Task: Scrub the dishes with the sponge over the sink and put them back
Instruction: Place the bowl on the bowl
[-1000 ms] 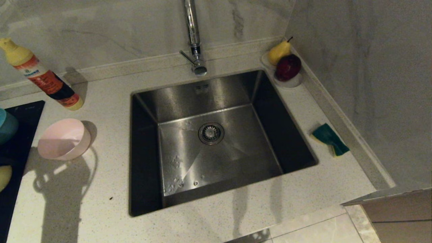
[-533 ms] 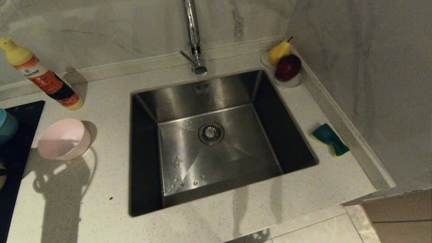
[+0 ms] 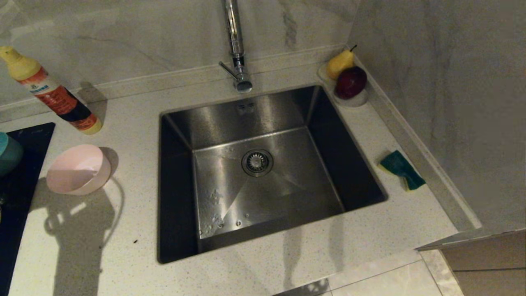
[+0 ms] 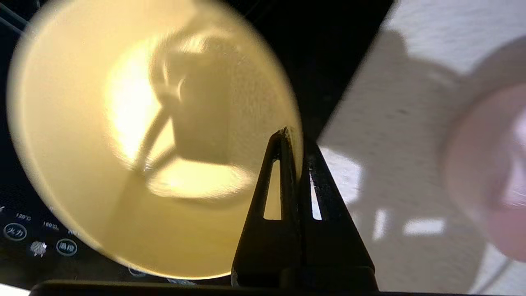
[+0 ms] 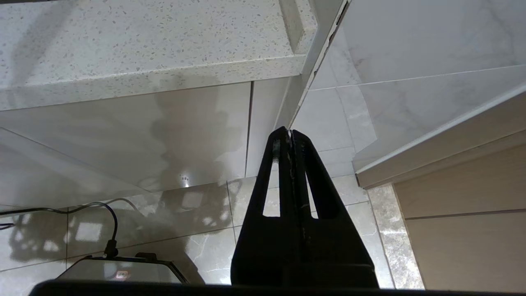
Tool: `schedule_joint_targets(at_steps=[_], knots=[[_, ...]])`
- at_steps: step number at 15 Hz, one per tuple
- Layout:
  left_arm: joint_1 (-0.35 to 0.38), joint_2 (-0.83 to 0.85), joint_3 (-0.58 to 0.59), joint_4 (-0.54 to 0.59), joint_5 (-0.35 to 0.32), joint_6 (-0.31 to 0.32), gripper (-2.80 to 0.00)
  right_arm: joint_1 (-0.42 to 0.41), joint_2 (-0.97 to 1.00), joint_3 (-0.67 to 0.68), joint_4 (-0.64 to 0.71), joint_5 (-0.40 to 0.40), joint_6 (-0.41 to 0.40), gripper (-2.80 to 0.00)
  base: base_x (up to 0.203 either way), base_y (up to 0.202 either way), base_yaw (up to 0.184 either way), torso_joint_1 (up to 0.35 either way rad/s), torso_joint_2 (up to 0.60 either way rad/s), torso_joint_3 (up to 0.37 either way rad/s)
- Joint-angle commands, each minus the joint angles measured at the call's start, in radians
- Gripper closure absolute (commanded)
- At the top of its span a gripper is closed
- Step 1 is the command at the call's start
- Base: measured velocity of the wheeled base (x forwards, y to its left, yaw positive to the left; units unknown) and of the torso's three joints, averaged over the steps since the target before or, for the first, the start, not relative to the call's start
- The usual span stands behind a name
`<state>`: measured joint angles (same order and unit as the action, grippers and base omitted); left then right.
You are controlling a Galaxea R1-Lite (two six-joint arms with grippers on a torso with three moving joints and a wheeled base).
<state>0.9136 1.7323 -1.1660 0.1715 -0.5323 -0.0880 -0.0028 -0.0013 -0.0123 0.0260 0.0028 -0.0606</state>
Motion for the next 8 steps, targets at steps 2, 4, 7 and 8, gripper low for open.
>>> schedule_joint_targets(at_steps=[2,4,7,8], knots=[[0.001,-0.101,-0.048,0.092,-0.003,0.003,0.00,0.000,0.000,0.000,0.000,0.000,-0.001,0.00,0.000,0.000,0.000,0.000,0.00,0.000],[-0.001,-0.147,-0.115,0.216,-0.005,0.014,0.00,0.000,0.000,0.000,0.000,0.000,-0.001,0.00,0.000,0.000,0.000,0.000,0.00,0.000],[-0.004,-0.203,-0.161,0.308,-0.008,0.032,0.00,0.000,0.000,0.000,0.000,0.000,-0.001,0.00,0.000,0.000,0.000,0.000,0.00,0.000],[-0.005,-0.222,-0.163,0.327,-0.008,0.045,0.00,0.001,0.000,0.000,0.000,0.000,-0.001,0.00,0.000,0.000,0.000,0.000,0.00,0.000]])
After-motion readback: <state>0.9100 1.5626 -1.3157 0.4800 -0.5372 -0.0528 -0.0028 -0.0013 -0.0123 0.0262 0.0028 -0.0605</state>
